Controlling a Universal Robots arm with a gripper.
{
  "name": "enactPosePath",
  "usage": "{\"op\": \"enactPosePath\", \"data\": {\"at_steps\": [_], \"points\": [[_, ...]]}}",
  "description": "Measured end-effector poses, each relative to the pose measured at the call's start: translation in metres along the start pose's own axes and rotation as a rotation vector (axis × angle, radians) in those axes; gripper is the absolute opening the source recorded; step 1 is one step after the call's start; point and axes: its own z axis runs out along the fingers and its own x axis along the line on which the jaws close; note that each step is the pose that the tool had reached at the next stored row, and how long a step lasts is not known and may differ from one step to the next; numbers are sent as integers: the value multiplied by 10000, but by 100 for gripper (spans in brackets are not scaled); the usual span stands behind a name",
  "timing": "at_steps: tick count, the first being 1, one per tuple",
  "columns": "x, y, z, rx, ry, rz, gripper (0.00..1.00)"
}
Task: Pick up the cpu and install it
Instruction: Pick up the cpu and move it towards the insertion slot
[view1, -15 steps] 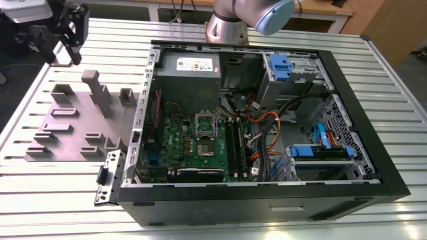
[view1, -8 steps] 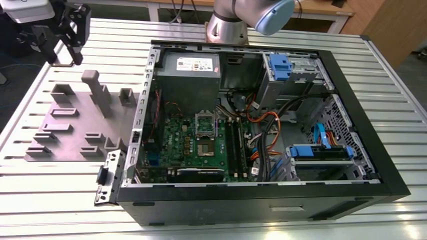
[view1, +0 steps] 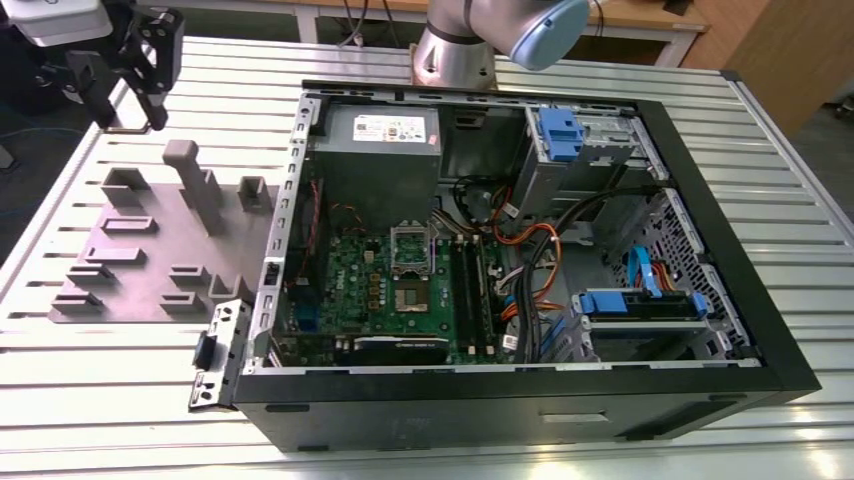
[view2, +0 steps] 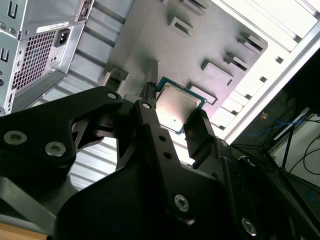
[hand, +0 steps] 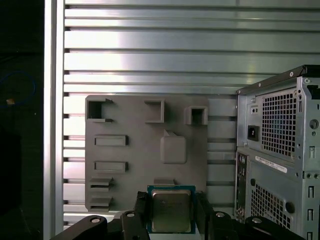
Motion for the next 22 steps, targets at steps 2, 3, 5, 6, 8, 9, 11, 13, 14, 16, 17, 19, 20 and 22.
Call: {"op": "enactPosePath", "data": {"at_steps": [2,3,5,6,8,9,11,13,14,16,17,19,20,22], "points": [[-4,0,0,0,0,0,47],[-6,0,0,0,1,0,47],[-11,0,0,0,0,0,47],[-13,0,0,0,-1,0,47],[-17,0,0,0,0,0,47],[-19,0,0,1,0,0,47],[-24,0,0,0,0,0,47],[-30,0,0,0,0,0,47],[-33,0,0,0,0,1,47],[-38,0,0,0,-1,0,47],[-41,0,0,0,0,0,47],[-46,0,0,0,0,0,47],[-48,0,0,0,0,0,47],[-52,0,0,0,0,0,47]]}}
